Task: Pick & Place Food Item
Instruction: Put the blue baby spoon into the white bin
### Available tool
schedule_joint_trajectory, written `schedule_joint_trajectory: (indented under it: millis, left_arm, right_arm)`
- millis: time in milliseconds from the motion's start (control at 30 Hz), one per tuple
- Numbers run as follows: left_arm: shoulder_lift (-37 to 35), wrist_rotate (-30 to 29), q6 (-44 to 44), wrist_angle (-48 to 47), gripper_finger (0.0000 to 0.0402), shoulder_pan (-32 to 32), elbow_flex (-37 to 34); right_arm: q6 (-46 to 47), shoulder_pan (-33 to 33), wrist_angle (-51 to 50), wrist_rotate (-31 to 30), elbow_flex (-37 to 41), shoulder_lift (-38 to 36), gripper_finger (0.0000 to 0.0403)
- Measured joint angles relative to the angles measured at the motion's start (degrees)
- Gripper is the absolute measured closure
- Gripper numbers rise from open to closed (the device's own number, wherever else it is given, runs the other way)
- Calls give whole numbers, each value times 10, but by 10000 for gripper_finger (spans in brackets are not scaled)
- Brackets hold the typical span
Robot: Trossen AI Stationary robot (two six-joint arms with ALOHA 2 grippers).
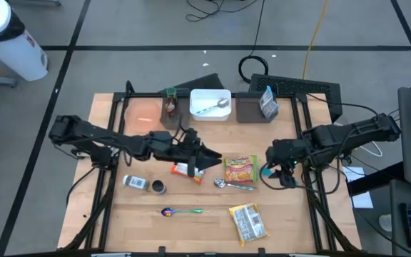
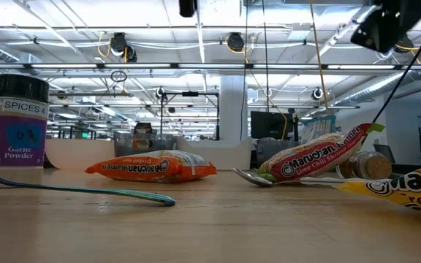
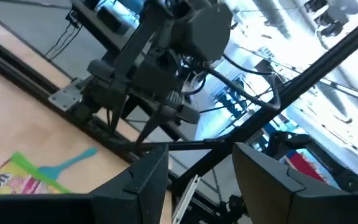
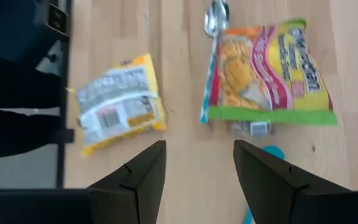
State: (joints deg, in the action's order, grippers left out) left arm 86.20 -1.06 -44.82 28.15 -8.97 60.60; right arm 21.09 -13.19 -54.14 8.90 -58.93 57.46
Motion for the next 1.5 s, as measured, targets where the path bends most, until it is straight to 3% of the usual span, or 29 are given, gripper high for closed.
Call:
schedule_joint_trajectory:
  millis: [100, 300, 433, 800, 1100, 1500]
  left_arm:
    - [8, 16, -15, 16, 215, 3, 0]
    - [4, 21, -10, 19, 215, 3, 0]
    - [2, 21, -3, 23, 215, 9, 0]
    - [2, 78, -11, 20, 215, 51, 0]
    - [2, 102, -13, 15, 215, 59, 0]
    - [2, 116, -10, -2, 215, 56, 0]
  right_arm:
    - [-8, 10, 19, 4, 46, -3, 222]
    - [-25, 59, 112, 97, 147, -4, 222]
    - [-31, 111, 154, 124, 190, -1, 222]
    - [-141, 221, 153, 153, 196, 56, 222]
    - [-235, 257, 156, 153, 196, 116, 222]
    - [-279, 274, 167, 171, 196, 189, 222]
